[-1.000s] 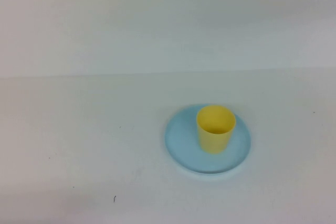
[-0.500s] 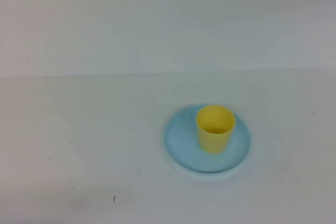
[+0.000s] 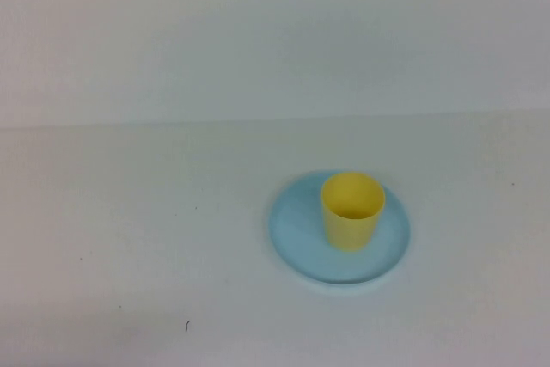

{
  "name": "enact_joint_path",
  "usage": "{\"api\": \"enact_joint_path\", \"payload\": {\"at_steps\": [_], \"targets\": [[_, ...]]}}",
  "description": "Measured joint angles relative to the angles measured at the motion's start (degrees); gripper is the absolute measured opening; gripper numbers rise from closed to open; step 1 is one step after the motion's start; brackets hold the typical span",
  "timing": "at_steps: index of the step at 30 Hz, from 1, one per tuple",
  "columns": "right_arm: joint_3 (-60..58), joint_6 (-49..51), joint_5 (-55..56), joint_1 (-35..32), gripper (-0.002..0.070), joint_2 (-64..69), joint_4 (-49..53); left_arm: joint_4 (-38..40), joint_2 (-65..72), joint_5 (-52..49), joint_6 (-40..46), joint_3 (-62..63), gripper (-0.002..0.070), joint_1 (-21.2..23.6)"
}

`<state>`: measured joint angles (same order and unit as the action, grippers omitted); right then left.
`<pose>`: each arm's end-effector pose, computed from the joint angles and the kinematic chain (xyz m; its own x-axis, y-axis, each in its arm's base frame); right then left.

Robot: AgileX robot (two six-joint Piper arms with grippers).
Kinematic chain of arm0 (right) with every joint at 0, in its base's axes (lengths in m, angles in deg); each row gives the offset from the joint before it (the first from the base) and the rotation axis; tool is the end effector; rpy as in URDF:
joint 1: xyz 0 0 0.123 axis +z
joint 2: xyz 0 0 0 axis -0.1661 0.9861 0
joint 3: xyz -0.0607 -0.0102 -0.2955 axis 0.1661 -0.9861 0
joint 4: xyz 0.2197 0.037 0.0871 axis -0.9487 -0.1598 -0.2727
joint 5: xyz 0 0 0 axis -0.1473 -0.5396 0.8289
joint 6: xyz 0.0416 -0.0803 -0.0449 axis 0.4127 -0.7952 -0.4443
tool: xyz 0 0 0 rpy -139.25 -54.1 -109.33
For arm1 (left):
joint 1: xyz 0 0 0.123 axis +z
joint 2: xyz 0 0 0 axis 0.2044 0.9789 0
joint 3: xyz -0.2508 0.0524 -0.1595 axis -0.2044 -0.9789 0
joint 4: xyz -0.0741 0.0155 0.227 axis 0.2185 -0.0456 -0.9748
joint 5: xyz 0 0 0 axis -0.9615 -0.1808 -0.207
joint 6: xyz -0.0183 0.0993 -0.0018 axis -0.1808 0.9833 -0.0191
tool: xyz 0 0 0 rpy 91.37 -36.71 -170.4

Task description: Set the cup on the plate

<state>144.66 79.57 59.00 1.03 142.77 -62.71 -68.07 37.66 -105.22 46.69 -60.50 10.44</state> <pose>0.1869 0.0372 0.4810 -0.0697 -0.0923 -0.9933 -0.2110 0.9746 -0.0757 0.0330 -0.0007 0.1710 -0.2428 0.0991 -0.9650 0.0465 0.9948 0.0905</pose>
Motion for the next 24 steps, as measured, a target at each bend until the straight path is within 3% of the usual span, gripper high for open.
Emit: {"api": "enact_joint_path", "payload": {"at_steps": [8,15,24], "targets": [[-35.0,0.1,7.4,-1.0,0.0001,-19.8,-3.2,0.0,0.0,-0.1,0.0,0.0,0.0001,0.0],[-52.8,0.1,11.4,-1.7,0.0001,-31.3,-3.2,0.0,0.0,-0.1,0.0,0.0,0.0001,0.0],[-68.9,0.1,13.8,-8.7,0.0001,-49.9,-3.3,0.0,0.0,-0.1,0.0,0.0,0.0001,0.0]]}}
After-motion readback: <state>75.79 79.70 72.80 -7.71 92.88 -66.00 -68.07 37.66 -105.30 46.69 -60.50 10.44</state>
